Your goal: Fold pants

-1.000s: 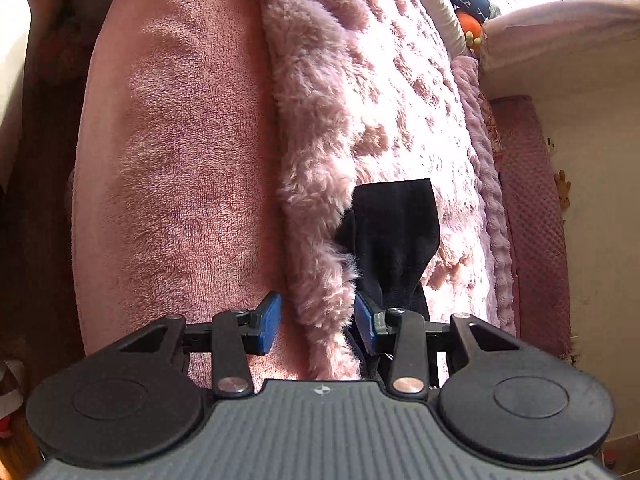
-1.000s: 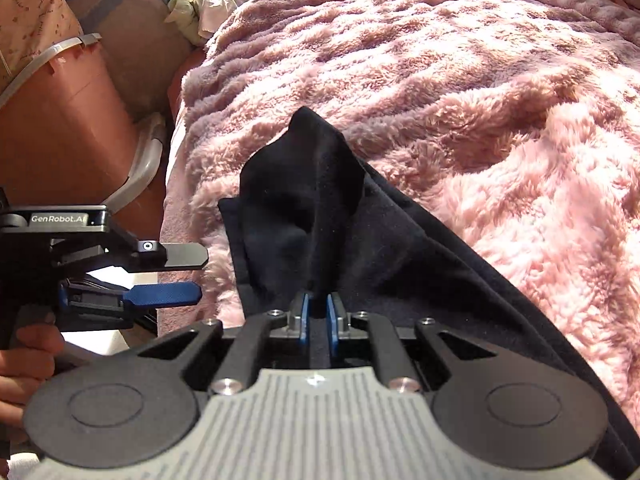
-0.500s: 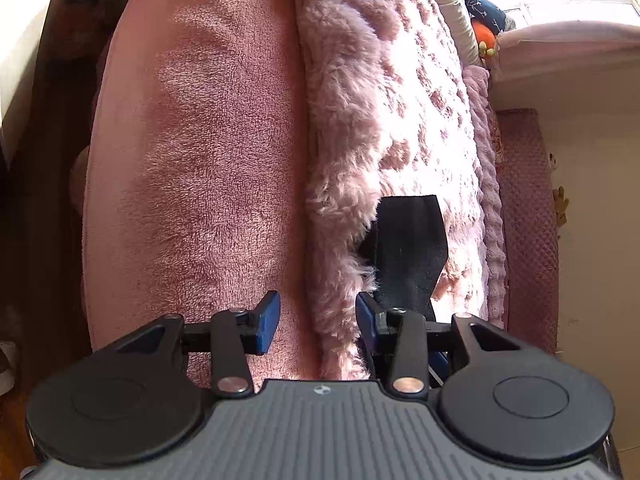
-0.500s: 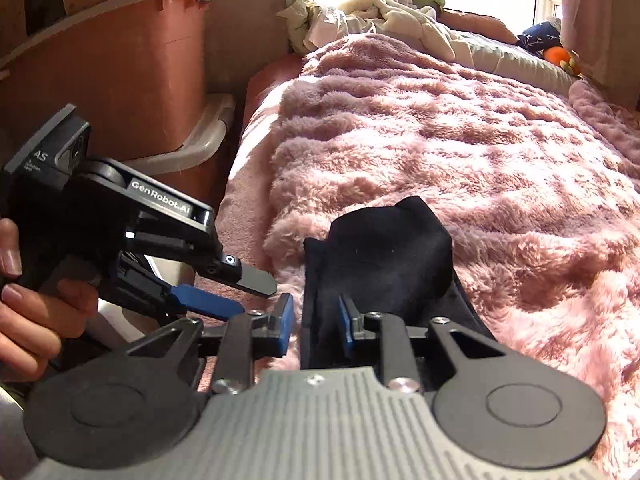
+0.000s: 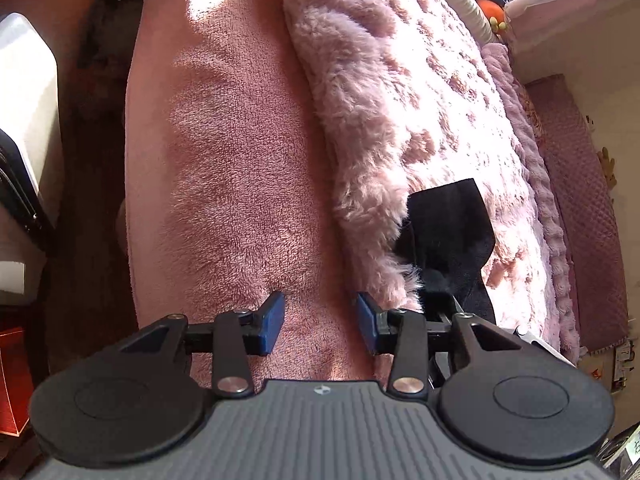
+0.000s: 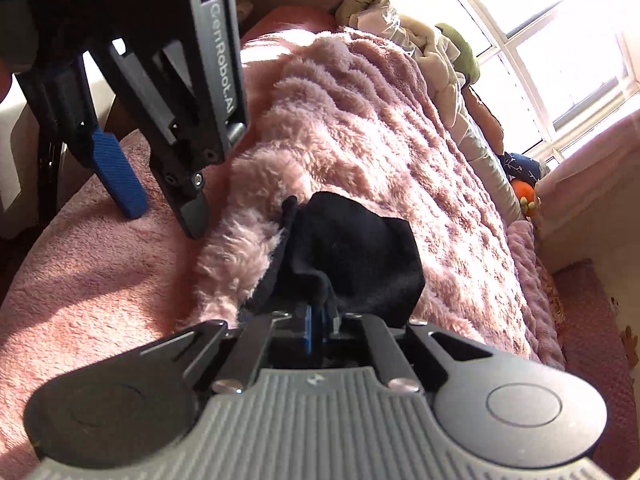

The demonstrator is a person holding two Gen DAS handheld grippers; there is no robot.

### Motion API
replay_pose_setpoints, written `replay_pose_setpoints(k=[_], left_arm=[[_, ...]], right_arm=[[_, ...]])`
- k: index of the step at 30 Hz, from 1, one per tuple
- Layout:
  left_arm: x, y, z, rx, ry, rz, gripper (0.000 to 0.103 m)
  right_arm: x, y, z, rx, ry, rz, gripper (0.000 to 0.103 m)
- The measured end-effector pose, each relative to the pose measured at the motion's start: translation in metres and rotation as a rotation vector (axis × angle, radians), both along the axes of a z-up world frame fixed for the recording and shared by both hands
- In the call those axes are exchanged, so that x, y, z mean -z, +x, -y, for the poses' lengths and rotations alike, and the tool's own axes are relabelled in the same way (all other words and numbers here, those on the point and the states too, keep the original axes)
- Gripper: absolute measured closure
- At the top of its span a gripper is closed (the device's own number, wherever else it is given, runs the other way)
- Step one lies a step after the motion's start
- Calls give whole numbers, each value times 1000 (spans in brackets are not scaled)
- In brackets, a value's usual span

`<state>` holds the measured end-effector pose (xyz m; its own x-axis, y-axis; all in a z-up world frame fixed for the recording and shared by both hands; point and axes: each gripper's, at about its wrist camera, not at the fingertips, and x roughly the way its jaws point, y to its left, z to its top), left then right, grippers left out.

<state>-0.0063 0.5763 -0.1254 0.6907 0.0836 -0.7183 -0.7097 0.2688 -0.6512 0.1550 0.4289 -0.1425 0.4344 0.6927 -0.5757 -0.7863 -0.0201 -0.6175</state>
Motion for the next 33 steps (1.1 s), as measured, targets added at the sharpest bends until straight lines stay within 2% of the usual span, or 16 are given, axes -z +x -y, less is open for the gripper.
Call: replay_pose_setpoints(k=[2,4,7,9,12,14,15,16,18,23,27,29,30,31,32,33], left_arm=[[-1,-2,-1,-4,-6,25,56],[-2,-4,-2,-14,-12,39,56],[-1,-5,-4,-20,-24,35,56],[0,-5,-4,-20,-30,32,56],[0,-4,-4,-21,-29,31,56],[0,-3,-4,-20,-39,35,56],[1,-3,-4,-19,-44,38,56],[2,-2,-4,-19,-48,38,56],[2,-1,-3,-18,-49,29,56],[3,-6,-5,-29,-47,32,56],[4,-6,-7,-31,-53,36,56],[2,-5,-6,-25,-45,53,56],[1,-4,-6,-21,-41,59,56],[0,-2,-5,-17,-37,62,56],[-1,0,-4,-13,-31,63,56],[-2,2,-3,-9,-27,58,56]], right_arm=[[-15,15,3,61,54,-177,103],[-33,48,8,136,129,-487,103],[-40,110,23,265,282,-1015,103],[-36,133,32,339,338,-1182,103],[-36,123,26,316,277,-1069,103],[-30,110,18,273,182,-1071,94],[-27,102,13,259,126,-1066,75],[-27,95,10,241,96,-1053,50],[-29,80,12,167,110,-1014,37],[-49,94,27,134,280,-1014,39],[-53,122,18,258,304,-927,58],[-47,137,10,298,284,-940,58],[-43,143,4,309,254,-964,51],[-38,148,-3,309,210,-989,37],[-33,149,-10,284,178,-995,37],[-31,147,-13,247,183,-966,43]])
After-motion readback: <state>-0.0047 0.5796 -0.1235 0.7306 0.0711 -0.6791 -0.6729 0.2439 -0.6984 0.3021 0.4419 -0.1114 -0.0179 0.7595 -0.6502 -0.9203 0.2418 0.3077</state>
